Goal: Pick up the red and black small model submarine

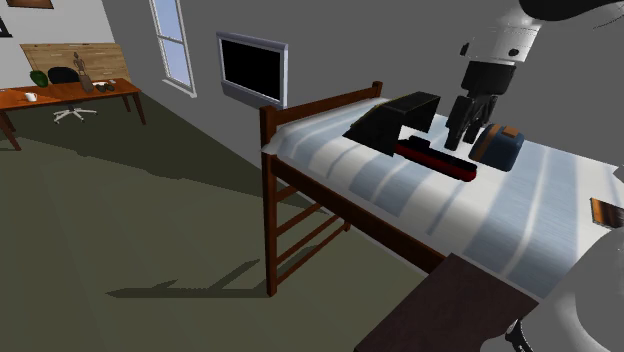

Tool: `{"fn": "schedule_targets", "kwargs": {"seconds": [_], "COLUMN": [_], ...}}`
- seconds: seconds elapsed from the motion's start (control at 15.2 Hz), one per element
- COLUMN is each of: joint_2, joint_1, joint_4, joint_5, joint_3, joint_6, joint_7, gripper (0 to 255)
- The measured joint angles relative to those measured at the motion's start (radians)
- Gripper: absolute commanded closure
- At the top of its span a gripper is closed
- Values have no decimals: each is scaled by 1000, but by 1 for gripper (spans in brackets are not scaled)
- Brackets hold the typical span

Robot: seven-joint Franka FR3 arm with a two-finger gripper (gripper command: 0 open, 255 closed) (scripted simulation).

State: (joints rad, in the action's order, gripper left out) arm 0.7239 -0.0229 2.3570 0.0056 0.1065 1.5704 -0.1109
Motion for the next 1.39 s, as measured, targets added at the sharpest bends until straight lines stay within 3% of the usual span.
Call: {"fn": "schedule_targets", "kwargs": {"seconds": [0.79,1.39], "joint_2": [-297,-599], "joint_1": [-42,-61], "joint_4": [-79,-244], "joint_5": [-112,-79], "joint_3": [185,305], "joint_6": [251,414], "joint_7": [-247,-443], "gripper": [0,0]}}
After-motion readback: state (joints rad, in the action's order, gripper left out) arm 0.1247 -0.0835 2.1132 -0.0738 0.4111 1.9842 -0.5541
